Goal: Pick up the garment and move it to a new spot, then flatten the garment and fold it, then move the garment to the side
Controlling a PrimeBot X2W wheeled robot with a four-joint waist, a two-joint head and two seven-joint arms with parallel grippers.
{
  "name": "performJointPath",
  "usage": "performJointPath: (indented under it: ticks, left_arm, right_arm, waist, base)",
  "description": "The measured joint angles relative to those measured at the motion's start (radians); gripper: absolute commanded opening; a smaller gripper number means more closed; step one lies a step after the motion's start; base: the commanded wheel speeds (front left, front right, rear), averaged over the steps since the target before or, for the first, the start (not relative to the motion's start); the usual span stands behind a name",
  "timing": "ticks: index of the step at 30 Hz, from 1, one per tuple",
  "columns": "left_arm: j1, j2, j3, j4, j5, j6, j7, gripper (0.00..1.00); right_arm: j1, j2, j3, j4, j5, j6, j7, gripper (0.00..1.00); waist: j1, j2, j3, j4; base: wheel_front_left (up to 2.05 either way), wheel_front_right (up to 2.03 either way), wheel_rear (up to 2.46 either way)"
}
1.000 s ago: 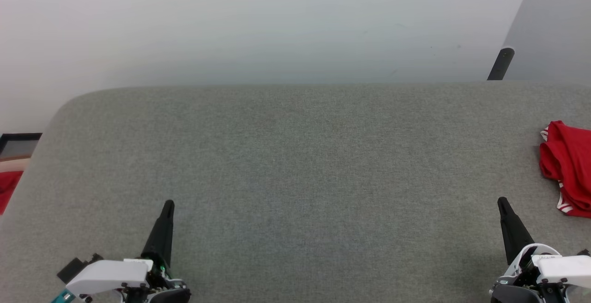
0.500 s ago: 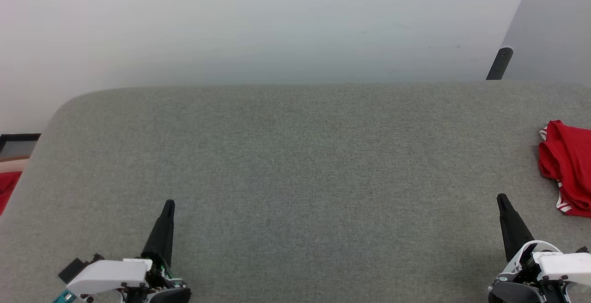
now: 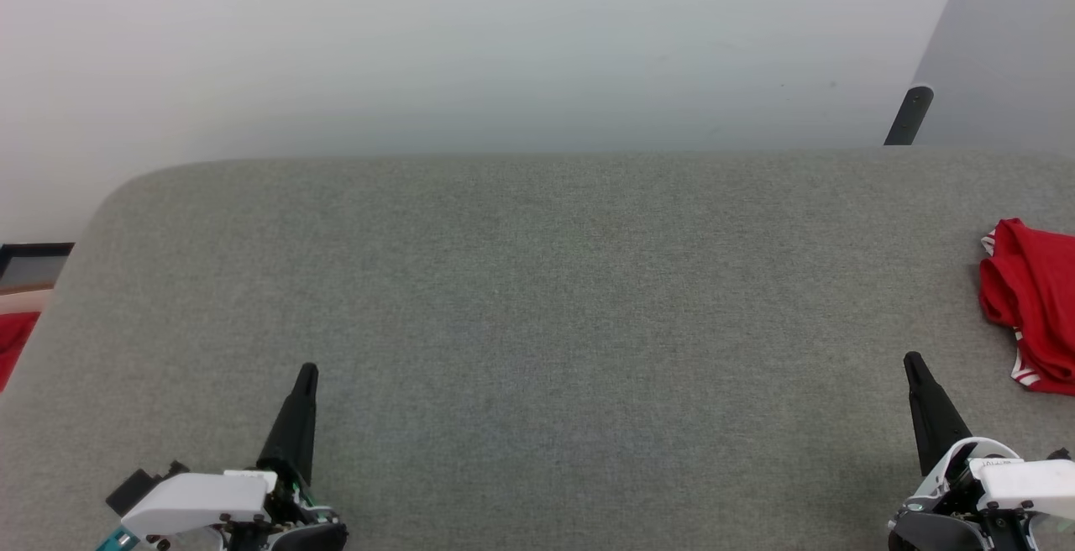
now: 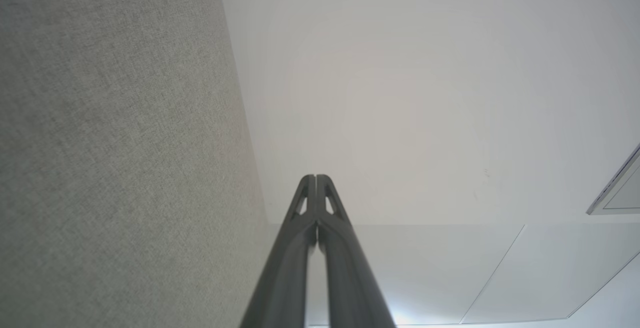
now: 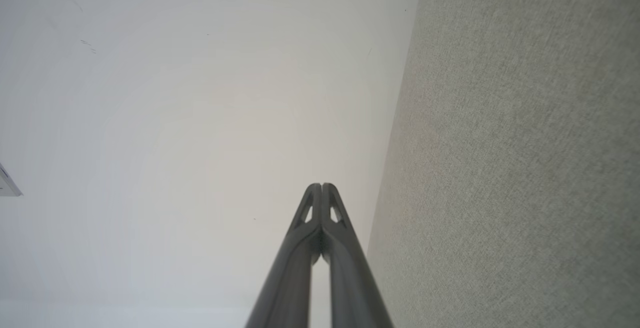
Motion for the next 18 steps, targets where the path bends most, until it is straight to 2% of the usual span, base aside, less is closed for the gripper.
performJointPath:
  ticks: [18]
  left_arm:
    - [0.000, 0.000, 0.001, 0.000, 0.000, 0.000, 0.000, 0.00]
  right_arm:
    - [0.000, 0.000, 0.000, 0.000, 0.000, 0.000, 0.000, 0.00]
  waist:
    - [0.0000, 0.0000, 0.000, 0.000]
  base:
    - [0.00, 0.00, 0.00]
